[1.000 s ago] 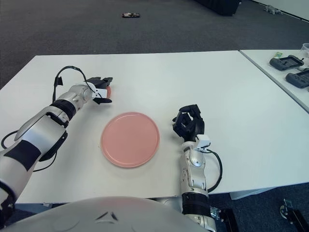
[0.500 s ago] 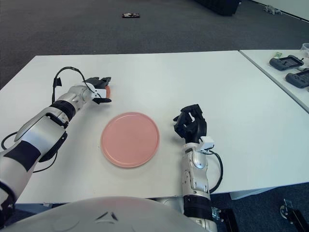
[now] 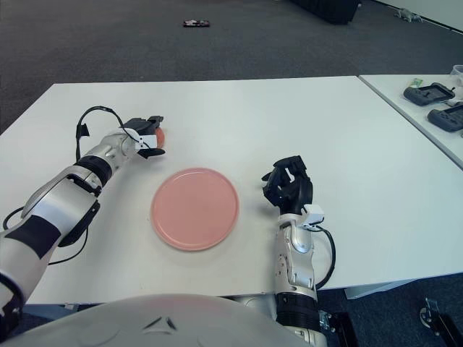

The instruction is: Put the apple into the plate.

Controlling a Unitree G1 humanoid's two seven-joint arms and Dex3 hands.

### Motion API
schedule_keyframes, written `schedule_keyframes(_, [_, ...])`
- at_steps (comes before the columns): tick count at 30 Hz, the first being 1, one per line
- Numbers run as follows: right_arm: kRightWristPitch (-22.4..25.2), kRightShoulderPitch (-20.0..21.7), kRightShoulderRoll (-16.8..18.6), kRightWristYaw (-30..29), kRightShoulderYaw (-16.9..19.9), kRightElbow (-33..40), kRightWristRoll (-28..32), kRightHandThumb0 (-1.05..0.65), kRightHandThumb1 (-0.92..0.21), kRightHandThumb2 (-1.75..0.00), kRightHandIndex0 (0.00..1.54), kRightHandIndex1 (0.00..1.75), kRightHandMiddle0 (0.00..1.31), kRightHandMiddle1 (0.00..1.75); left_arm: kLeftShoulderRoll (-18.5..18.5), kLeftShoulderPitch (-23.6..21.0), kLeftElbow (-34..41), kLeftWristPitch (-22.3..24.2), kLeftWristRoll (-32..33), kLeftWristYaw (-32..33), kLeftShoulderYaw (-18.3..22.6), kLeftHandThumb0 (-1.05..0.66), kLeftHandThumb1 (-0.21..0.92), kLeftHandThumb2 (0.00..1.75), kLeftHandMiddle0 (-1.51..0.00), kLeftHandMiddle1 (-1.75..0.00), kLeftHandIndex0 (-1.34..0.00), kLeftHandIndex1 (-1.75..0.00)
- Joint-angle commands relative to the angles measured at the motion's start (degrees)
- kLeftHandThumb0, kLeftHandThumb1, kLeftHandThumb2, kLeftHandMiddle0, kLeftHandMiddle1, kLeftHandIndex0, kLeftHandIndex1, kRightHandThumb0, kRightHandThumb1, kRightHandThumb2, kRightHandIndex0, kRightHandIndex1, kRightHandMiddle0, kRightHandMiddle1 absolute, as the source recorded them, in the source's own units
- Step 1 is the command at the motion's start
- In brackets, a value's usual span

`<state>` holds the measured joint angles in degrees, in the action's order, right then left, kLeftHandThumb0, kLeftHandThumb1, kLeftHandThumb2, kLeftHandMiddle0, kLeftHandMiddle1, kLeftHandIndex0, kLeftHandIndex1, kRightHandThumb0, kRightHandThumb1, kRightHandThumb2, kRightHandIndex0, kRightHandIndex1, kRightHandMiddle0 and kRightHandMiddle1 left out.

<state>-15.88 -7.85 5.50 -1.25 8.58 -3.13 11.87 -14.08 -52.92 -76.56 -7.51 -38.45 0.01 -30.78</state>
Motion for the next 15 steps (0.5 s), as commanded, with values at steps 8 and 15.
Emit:
schedule_keyframes(8, [-0.6,-0.1,-0.7,0.0,0.4,0.7,-1.2,-0.43,-0.47,-1.13,0.62,1.75,0.49,1.75,0.5,5.6,-2.4,2.3,0.2,-1.8,0.6,-0.8,0.5,0.85,0.0,-0.6,0.0,-0.59])
schedule_keyframes(15, [-1.4,0.0,-0.6,0.6,0.5,0.6,-1.0,-0.44,-0.44,-1.17,0.64,1.75,0.51,1.75,0.8,6.2,-2.4,2.9,0.1,0.3,0.6,-0.7,0.36,0.99,0.0,-0.95,0.0,-0.86])
